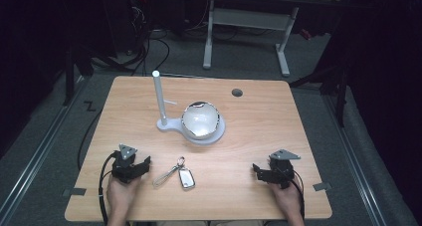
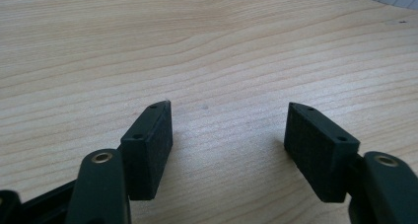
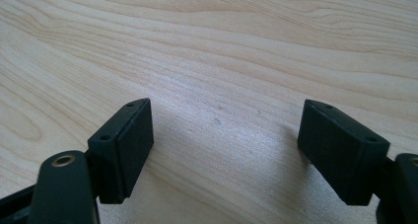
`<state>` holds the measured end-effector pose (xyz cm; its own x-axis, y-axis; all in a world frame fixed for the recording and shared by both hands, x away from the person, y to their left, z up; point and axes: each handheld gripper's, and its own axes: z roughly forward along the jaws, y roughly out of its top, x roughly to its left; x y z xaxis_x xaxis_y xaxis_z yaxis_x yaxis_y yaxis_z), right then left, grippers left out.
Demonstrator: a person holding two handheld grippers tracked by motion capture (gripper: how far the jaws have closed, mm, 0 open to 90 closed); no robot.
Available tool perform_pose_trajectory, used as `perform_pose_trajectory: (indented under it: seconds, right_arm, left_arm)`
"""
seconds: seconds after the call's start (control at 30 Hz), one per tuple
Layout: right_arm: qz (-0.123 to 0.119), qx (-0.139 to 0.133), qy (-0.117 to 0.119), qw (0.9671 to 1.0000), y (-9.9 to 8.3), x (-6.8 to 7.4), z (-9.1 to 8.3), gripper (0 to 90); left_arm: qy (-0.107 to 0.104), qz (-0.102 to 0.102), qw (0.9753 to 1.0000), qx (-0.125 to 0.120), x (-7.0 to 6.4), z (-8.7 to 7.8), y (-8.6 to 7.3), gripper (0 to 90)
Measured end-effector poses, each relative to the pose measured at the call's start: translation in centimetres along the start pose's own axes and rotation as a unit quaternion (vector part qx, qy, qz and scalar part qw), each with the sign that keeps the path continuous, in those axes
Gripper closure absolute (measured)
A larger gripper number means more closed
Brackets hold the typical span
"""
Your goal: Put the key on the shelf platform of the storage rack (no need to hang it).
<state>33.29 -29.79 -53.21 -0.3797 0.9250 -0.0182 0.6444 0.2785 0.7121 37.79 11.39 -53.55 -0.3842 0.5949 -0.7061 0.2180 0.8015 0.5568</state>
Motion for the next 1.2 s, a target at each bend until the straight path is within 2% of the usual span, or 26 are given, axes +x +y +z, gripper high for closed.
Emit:
perform_pose_trajectory:
  seconds: [0.2, 0.4, 0.53, 0.6, 0.8, 0.87, 0.9, 1.03, 1.2]
  right_arm:
    - [0.0, 0.0, 0.0, 1.0, 0.0, 0.0, 0.0, 21.8]
    - [0.0, 0.001, 0.001, 1.0, 0.0, 0.0, 0.0, 21.8]
    - [0.0, 0.001, 0.001, 1.0, 0.0, 0.0, 0.0, 21.8]
    - [0.0, 0.001, 0.001, 1.0, 0.0, 0.0, 0.0, 21.8]
    - [0.0, 0.001, 0.001, 1.0, 0.0, 0.0, 0.0, 21.8]
    - [0.0, 0.001, 0.001, 1.0, 0.0, 0.0, 0.0, 21.8]
    - [0.0, 0.001, 0.001, 1.0, 0.0, 0.0, 0.0, 21.8]
    - [0.0, 0.001, 0.001, 1.0, 0.0, 0.0, 0.0, 21.8]
    - [0.0, 0.0, 0.0, 1.0, 0.0, 0.0, 0.0, 21.8]
  left_arm:
    - [0.005, -0.006, 1.0, -0.002, -0.1, 0.0, -0.1, 34.8]
    - [-0.005, 0.003, 1.0, 0.007, -0.1, -0.1, -0.1, 34.1]
    - [-0.009, -0.003, 0.9998, 0.017, -0.2, -0.4, 0.1, 34.1]
    - [-0.01, -0.012, 0.9996, 0.022, -0.3, -0.5, 0.1, 34.1]
    - [-0.019, -0.001, 0.9992, 0.036, -0.6, -1.2, 0.0, 34.5]
    - [-0.021, -0.006, 0.999, 0.039, -0.8, -1.5, 0.0, 36.4]
    - [-0.025, 0.0, 0.9988, 0.041, -0.8, -1.6, 0.1, 36.7]
    - [-0.032, -0.008, 0.9982, 0.051, -1.2, -2.3, 0.1, 37.1]
    - [-0.04, 0.002, 0.9973, 0.061, -1.5, -3.0, -0.4, 37.1]
